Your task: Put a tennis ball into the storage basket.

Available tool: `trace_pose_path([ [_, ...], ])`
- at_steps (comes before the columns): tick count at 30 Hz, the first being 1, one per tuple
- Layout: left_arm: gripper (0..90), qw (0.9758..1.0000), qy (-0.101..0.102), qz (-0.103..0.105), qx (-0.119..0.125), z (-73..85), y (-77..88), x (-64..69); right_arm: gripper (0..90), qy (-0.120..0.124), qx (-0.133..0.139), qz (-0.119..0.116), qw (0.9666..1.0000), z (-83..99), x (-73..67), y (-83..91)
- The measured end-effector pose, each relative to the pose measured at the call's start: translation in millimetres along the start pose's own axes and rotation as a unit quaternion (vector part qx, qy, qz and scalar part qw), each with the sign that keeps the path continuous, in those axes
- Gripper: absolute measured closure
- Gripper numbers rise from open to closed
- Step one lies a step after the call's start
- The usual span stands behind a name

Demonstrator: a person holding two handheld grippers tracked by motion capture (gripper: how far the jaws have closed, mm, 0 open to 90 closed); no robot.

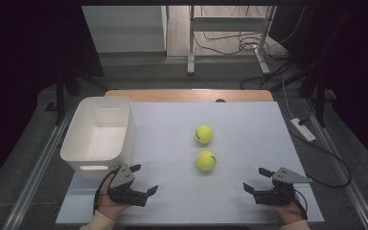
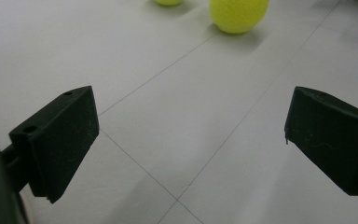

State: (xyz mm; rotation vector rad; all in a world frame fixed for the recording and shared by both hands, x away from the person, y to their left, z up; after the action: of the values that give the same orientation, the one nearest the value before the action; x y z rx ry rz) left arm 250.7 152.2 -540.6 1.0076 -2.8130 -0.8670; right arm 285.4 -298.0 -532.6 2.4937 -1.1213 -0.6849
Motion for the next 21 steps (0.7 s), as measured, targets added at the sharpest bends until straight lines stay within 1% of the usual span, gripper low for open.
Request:
trace_pose_path([
  [9, 3.5, 1.0000, 0.001, 0.000, -0.001, 0.4, -0.3, 2.6, 11.6, 0.000, -0.001, -0.006, 1.0000, -1.3, 2.2, -2.8],
  [12, 3.5, 1.0000, 0.001, -0.001, -0.001, 0.6, 0.9, 2.9, 11.6, 0.002, -0.005, -0.007, 1.0000, -1.0, 0.9, -4.2],
  [16, 3.4, 1.0000, 0.003, -0.003, 0.000, 0.3, 1.3, 3.3, 11.7, 0.004, -0.003, -0.008, 1.0000, -1.9, -0.7, -3.9],
  [21, 3.4, 1.0000, -0.001, -0.005, -0.001, -2.2, 0.8, 4.0, 11.7, 0.009, -0.004, -0.007, 0.9999, -1.3, -2.4, -3.6],
])
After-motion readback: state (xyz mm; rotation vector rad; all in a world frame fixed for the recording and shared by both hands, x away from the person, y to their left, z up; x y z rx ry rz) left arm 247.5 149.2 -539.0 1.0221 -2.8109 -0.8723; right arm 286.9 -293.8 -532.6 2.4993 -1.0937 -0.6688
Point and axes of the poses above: each handheld gripper's, and its own axes: y roughly backward along the jaws, z roughly out of its underside, x roughly to its right, the point moved 3 cm from there along -y, roughly forward along the jaws, and after that the axes turned 14 degrees about -y, right-handed, at the moved point
